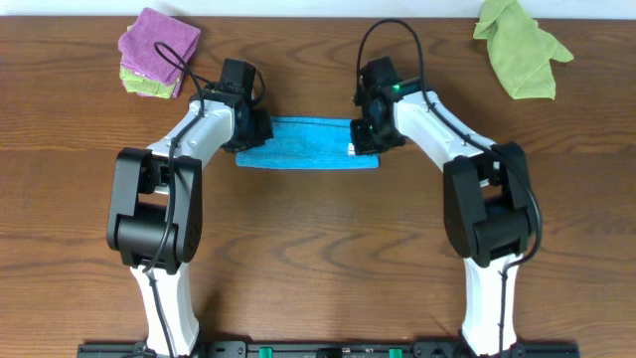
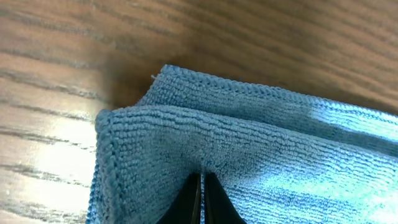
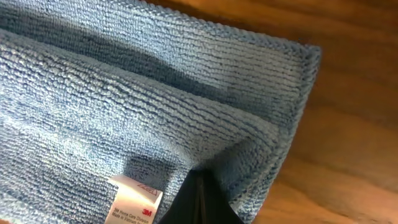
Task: Fold the cloth
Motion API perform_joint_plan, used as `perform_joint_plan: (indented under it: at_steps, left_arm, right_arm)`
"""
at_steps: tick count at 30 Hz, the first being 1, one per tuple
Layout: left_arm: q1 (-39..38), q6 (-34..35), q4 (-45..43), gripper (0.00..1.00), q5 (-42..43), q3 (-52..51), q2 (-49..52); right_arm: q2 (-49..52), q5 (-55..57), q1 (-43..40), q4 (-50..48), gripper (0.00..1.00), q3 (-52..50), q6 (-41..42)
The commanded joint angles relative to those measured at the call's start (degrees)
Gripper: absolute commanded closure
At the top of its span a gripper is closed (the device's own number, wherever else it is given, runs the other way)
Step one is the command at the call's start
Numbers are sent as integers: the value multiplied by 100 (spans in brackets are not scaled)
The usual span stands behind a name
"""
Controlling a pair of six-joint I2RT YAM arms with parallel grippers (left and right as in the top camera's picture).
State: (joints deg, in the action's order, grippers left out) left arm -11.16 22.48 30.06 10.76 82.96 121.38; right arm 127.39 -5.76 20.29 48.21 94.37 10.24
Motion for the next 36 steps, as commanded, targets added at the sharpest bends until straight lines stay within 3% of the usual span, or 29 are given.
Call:
perform_joint_plan:
  at_steps: [1,5,6,8,9,12,17,22,27,36]
  left_arm:
    - [9,24,229,95,-177,-184,299]
    - [9,24,232,94,-177,-184,299]
    - [9,24,234,94,-177,-184,299]
    - [9,24,229,94,-179,-184,299]
    - [9,24,227,94,-179,-184,299]
    - [9,24,227,94,-188,-184,299]
    - [9,24,232,94,-179,-184,299]
    - [9,24,232,95,-175,-184,299]
    - [9,24,232,94,-173,-184,299]
    - [9,24,227,95,-120,-184,299]
  right_arm:
    - [184,127,136,177,98,-216,173]
    - [-404,59,85,334,99,-195,195]
    - [-636,59,57,393,89,-195,195]
    - [-1078,118,-9,455,50,-195,168]
    - [-1318,160,-57,483,37,-195,168]
    - [-2162,136,-350,651,24,-197,168]
    - [-2885,-1478,-1327,306,29,-678,-271]
    - [-2747,-3567,-1932,-1193,24,-2315,-306]
    - [-2448,-3950,-1910,-2304,22,-3027,175]
    - [-1425,-3877,-1552,-3062,22,-3036,612]
